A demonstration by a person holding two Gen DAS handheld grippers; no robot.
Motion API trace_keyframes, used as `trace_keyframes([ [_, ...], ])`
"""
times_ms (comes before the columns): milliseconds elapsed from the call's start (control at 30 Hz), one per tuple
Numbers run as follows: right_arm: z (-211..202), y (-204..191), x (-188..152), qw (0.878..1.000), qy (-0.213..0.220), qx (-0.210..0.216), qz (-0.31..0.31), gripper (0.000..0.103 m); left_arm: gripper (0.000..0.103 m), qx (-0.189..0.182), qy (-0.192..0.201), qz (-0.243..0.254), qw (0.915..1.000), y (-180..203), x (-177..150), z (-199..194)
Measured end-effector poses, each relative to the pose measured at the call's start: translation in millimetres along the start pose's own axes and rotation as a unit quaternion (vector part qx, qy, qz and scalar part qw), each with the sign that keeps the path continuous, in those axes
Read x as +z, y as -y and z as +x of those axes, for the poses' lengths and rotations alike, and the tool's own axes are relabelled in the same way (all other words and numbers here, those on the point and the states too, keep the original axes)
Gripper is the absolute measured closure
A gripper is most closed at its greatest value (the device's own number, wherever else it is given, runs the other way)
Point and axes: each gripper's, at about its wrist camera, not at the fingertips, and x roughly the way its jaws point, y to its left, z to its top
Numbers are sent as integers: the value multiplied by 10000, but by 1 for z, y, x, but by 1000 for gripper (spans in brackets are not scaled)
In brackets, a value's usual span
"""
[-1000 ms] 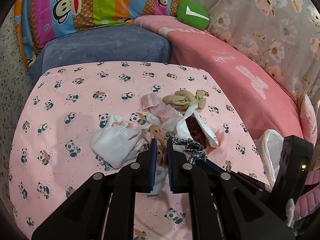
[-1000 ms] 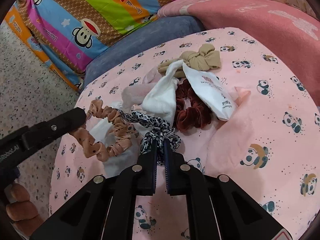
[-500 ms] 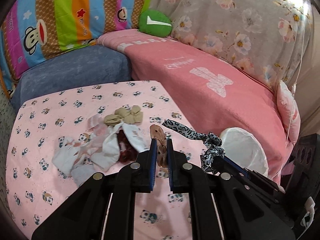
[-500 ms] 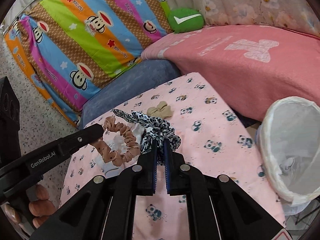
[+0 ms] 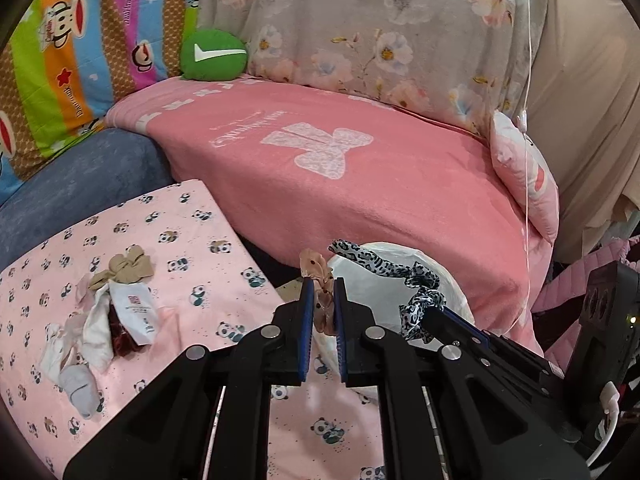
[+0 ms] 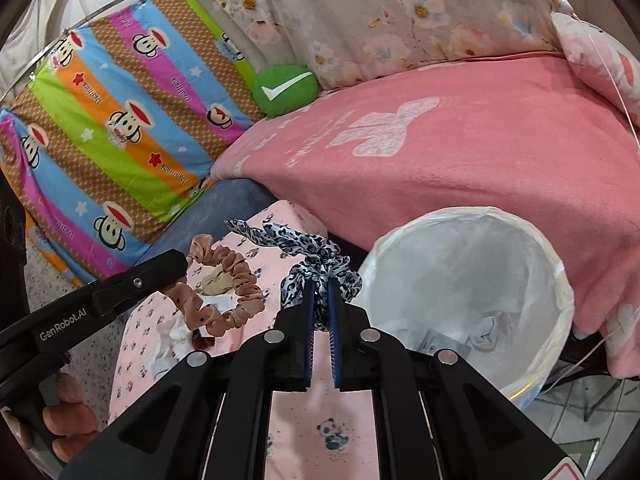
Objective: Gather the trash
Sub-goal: 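Carry both scrunchies over the basket and open both grippers, then move both grippers back toward the remaining pile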
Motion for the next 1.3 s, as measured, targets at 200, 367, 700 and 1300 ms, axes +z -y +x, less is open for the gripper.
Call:
trace_keyframes([
  [200,-10,41,3,9995,56,-172,243,95,93,-172,-104,232,9995,29,3,20],
  [367,-14,62,2,9990,54,-299,343,95,93,-271,-196,402,9986,50,4,34],
  [700,-14,87,-3,9976,36,-430,545,94,91,-446,-322,585,9968,77,3,56],
  [1300,-9,79,-4,9973,93,-541,497,69,53,-73,-271,413,9988,59,-6,56],
])
